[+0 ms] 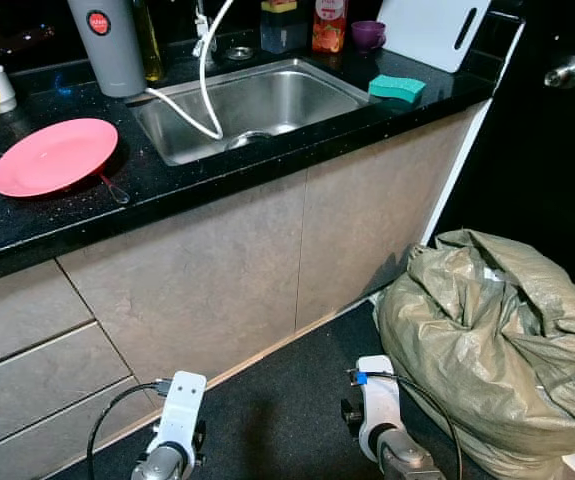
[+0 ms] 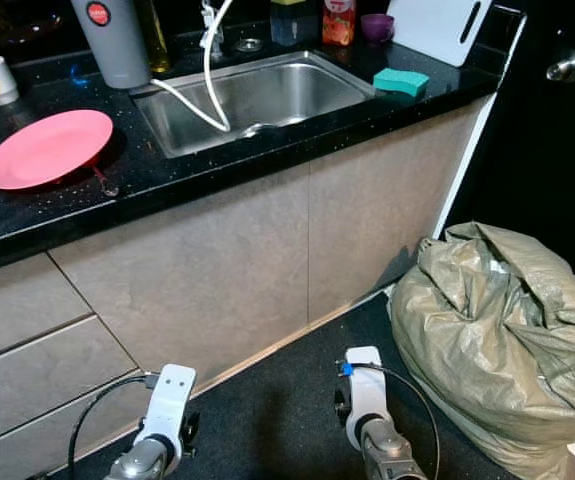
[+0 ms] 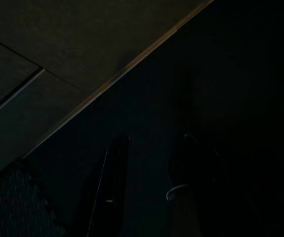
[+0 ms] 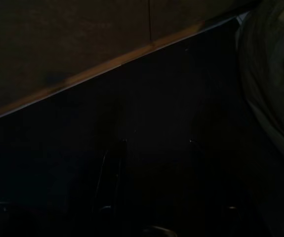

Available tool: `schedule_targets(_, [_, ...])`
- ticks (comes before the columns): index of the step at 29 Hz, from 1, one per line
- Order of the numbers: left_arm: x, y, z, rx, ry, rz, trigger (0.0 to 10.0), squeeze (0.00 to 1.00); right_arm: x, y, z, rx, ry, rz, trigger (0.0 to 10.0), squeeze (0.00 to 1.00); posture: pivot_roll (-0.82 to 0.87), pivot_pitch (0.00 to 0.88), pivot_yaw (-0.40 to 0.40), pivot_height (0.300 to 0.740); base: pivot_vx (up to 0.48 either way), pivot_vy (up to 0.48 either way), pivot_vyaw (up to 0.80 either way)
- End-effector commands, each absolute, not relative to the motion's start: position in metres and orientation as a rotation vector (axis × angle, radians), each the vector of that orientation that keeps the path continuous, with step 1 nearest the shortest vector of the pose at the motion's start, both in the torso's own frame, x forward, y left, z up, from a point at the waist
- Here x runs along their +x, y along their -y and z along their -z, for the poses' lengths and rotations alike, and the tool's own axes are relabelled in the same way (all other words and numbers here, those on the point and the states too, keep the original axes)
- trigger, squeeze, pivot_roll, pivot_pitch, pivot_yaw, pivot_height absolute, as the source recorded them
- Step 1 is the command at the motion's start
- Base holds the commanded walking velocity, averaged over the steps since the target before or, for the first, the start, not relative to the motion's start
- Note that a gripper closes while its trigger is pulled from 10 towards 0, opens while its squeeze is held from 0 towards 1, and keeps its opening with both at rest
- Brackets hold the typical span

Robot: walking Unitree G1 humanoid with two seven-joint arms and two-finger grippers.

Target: Kitchen organization

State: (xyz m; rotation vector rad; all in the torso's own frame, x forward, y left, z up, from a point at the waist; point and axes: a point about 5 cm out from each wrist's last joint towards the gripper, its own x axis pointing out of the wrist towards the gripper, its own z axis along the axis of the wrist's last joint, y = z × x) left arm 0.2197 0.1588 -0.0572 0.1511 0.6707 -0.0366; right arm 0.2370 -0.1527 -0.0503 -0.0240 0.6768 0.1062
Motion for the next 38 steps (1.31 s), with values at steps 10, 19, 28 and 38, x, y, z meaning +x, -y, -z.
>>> schedule_targets(10, [0.2192,-0.1585,0.0579,0.141,-0.676,0.027,10.0,0.00,0.2370,0.1550,0.0502,-0.035,-0.677,-0.104,10.0,0.00,-0.03,0.025,0.020,0.740,0.000,0.000,0.00])
schedule_targets(19, [0.2204,-0.1556,0.0565,0.143,-0.662,0.025,10.0,0.00,0.2371,0.1558,0.0500,-0.041,-0.677,-0.114,10.0,0.00,-0.03,0.046,0.009,0.740,0.000,0.000,0.00])
schedule_targets(28, [0.2178,-0.1523,0.0550,0.162,-0.633,0.044,10.0,0.00,0.2327,0.1551,0.0518,-0.042,-0.677,-0.144,10.0,0.00,-0.01,0.097,0.003,0.740,0.000,0.000,0.00])
schedule_targets(38, [0.2115,-0.1570,0.0568,0.172,-0.637,0.031,10.0,0.00,0.2310,0.1534,0.0531,-0.030,-0.685,-0.148,10.0,0.00,0.02,0.136,-0.001,0.740,0.000,0.000,0.00])
